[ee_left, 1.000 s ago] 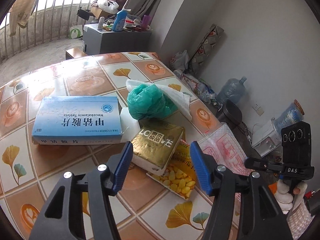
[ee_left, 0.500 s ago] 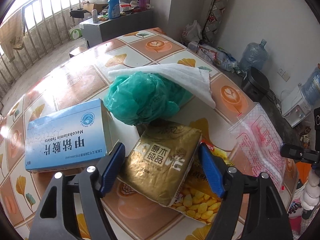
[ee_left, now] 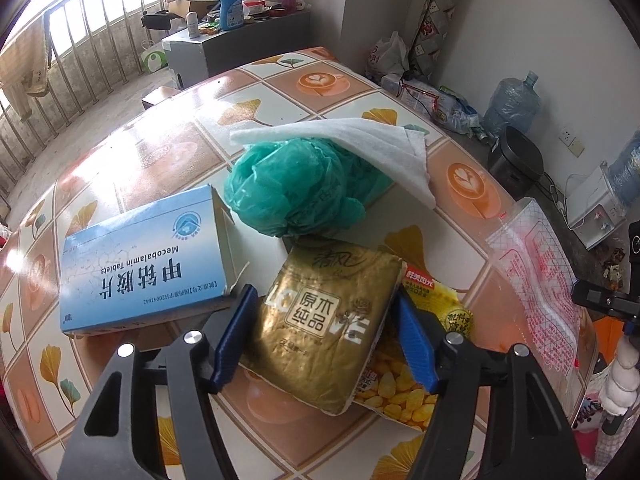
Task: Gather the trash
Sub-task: 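Grasp the gold package with the left tool while the right tool holds the wrapper, then carry the gold package and the wrapper with both tools over the basket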
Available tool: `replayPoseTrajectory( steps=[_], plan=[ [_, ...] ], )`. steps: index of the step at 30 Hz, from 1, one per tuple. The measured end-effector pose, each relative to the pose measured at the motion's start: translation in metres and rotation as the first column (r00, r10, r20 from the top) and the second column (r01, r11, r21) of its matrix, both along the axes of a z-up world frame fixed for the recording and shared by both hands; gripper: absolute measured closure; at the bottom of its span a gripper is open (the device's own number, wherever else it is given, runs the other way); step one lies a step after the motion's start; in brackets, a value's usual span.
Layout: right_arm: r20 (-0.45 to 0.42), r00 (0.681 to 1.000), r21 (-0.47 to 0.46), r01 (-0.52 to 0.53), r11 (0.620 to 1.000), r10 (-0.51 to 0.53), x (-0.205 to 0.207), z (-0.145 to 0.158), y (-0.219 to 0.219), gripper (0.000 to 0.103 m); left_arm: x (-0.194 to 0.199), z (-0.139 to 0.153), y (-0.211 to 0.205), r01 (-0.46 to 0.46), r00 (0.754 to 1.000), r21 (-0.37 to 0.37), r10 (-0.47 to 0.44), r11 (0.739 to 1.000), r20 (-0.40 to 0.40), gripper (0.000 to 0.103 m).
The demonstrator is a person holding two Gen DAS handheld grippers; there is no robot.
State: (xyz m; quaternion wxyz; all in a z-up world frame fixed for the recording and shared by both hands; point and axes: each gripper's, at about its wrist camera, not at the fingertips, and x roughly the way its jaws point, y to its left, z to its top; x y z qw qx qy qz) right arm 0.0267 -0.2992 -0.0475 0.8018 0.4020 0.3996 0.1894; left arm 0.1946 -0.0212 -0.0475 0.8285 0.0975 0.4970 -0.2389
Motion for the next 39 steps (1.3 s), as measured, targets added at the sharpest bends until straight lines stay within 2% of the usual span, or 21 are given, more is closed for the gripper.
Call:
replayPoseTrajectory(
  steps=[10, 16, 20, 25, 30, 35, 39],
  plan=[
    [0.04, 0.999, 0.032, 0.008, 0.999, -0.01, -0.01, 0.006, -0.004, 0.098, -0.037, 0.031, 0.035, -0.038, 0.999, -0.031, 0.038, 0.999, 0.002, 0.038],
    [0.071, 0.997, 0.055, 0.011, 0.998, -0.015, -0.013, 0.014, -0.008, 0.098, -0.063, 0.055, 0.052, -0.06, 0.998, -0.105, 0.06, 0.993, -0.002, 0.038],
    [0.104, 0.994, 0.065, 0.025, 0.998, -0.032, -0.018, 0.023, -0.014, 0.098, -0.074, 0.078, 0.046, -0.035, 0.999, -0.16, 0.04, 0.986, 0.026, 0.038],
    [0.136, 0.988, 0.073, 0.069, 0.995, -0.078, -0.024, 0.033, -0.03, 0.098, -0.076, 0.103, 0.012, 0.047, 0.997, -0.208, -0.032, 0.977, 0.076, 0.038],
    [0.156, 0.978, 0.079, 0.128, 0.989, -0.139, -0.028, 0.039, -0.051, 0.098, -0.068, 0.116, -0.039, 0.139, 0.988, -0.25, -0.118, 0.958, 0.099, 0.038],
    [0.148, 0.962, 0.076, 0.219, 0.973, -0.228, -0.03, 0.037, -0.079, 0.098, -0.058, 0.118, -0.104, 0.237, 0.97, -0.26, -0.215, 0.936, 0.113, 0.038],
    [0.096, 0.933, 0.06, 0.341, 0.938, -0.346, -0.036, 0.028, -0.111, 0.098, -0.053, 0.113, -0.163, 0.329, 0.944, -0.241, -0.308, 0.913, 0.121, 0.038]
  ],
)
